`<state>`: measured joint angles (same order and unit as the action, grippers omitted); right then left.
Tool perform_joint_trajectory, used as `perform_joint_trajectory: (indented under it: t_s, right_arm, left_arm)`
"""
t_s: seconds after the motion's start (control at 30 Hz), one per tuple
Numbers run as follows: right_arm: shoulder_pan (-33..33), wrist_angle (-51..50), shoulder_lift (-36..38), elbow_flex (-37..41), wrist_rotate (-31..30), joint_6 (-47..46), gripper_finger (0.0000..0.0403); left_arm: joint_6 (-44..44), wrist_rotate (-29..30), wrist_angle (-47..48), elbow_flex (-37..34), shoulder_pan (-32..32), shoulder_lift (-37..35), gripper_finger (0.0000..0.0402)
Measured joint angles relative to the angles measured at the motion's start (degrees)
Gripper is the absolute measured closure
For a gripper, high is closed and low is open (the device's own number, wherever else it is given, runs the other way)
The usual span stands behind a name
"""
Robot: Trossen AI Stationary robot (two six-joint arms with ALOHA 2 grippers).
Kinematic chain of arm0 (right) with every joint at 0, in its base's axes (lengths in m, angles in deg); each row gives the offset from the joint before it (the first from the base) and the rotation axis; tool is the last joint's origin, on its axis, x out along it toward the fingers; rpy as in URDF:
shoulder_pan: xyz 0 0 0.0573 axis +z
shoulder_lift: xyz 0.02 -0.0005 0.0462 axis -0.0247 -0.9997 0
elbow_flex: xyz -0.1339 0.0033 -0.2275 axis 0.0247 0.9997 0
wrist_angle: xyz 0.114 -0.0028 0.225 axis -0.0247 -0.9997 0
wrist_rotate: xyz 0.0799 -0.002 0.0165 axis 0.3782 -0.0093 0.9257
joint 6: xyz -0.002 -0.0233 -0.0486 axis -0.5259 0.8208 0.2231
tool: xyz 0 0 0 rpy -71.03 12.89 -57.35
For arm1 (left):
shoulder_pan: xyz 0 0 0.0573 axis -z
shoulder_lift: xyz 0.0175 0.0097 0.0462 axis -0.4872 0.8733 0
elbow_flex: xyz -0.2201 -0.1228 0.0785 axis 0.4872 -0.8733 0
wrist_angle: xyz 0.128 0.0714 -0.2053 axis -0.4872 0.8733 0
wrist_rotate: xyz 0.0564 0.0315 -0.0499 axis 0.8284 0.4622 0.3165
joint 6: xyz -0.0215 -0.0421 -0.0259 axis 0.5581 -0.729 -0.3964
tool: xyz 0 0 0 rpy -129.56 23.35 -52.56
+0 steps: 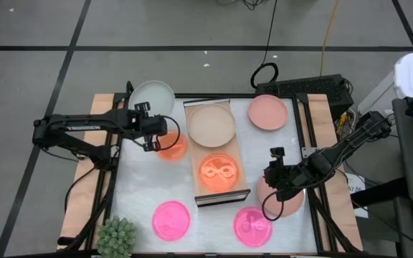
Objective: Place and stack plates onto a shelf
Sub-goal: Stack the gray plate on the brown plate on the shelf
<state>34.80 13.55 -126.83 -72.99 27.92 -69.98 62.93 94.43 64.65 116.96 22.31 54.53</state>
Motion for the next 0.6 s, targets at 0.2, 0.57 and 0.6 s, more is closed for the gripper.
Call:
perform_joint_trajectory:
  t_s: [0.2,0.57,0.6]
  right_arm:
    - [0.0,0.24,0.0,0.0,0.0,-0.04,0.0307]
    - [0.0,0.87,0.0,0.0,0.0,-0.04,0.0307]
    - [0.0,1.06,0.0,0.0,-0.02,-0.04,0.0307]
  left_arm:
    - [5.35,0.0,2.56,6.6,3.44,0.0,0.0398]
    - [11.94,-0.12,2.15,13.14,7.77,0.6,0.0398]
    - [12.1,-0.11,2.02,13.47,7.88,0.64,0.0398]
